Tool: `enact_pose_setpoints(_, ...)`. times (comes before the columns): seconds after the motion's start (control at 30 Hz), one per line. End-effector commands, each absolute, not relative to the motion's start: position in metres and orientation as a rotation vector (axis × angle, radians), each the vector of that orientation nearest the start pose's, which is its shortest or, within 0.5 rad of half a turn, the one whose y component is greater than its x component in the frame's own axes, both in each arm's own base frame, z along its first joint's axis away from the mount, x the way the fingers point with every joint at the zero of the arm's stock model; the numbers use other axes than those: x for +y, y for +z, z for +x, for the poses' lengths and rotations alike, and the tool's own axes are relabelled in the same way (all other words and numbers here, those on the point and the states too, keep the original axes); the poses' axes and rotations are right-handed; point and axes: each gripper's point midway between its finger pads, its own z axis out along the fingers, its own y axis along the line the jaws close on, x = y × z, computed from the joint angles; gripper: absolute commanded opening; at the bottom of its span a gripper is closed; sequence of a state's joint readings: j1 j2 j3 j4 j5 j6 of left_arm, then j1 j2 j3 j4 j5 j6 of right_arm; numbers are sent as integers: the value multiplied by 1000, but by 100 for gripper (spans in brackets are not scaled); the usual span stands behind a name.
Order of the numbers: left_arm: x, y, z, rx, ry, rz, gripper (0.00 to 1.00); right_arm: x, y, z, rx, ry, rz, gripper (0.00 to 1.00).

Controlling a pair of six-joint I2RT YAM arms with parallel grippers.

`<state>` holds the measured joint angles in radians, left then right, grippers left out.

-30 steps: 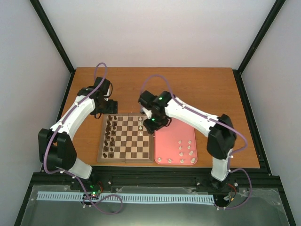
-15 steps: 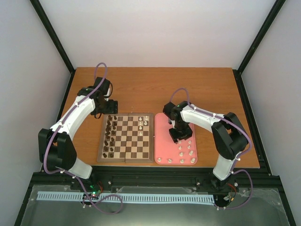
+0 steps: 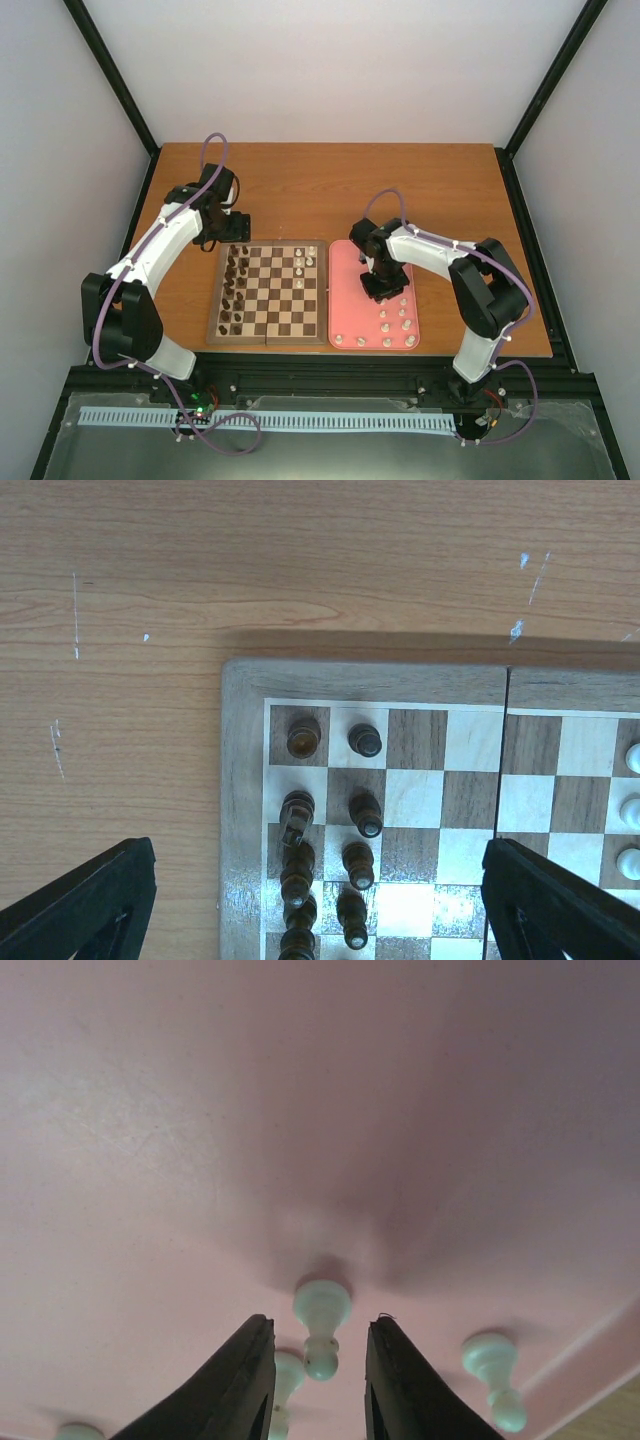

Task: Set up the chess pieces on the board
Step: Pick up the chess piece from the storage box.

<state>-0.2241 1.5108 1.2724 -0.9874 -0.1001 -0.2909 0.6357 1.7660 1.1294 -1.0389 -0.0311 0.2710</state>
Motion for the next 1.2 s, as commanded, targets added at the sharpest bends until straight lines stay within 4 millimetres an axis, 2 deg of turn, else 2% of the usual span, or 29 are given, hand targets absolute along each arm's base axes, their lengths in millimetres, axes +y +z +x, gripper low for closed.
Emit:
enact_pose_setpoints(0.0, -58, 155, 342, 2753, 5, -114, 100, 170, 26, 225, 3195, -8, -576, 22)
enact_pose_setpoints(0.47, -58, 155, 342, 2753, 7, -114, 100, 169, 23, 216, 3220, 19, -568, 17)
enact_pose_setpoints(0.7, -58, 156, 341, 2750, 0, -114, 100, 168, 25, 217, 3214, 17, -560, 3)
enact_pose_setpoints(0.77, -59, 156, 341, 2750, -4, -113, 100, 168, 28, 218, 3211, 10, -558, 3)
enact_pose_setpoints(0.87, -59, 156, 341, 2750, -9, -113, 100, 170, 38, 225, 3184, 9, -564, 3)
enact_pose_setpoints(0.97, -59, 158, 341, 2746, -10, -116, 100, 182, 61, 237, 3141, 48, -567, 3)
enact_pose_setpoints(1.07, -60, 159, 341, 2745, -15, -117, 100, 202, 85, 245, 3089, 87, -612, 3)
enact_pose_setpoints(1.17, -61, 158, 341, 2747, -20, -113, 100, 228, 99, 243, 3054, 107, -703, 3)
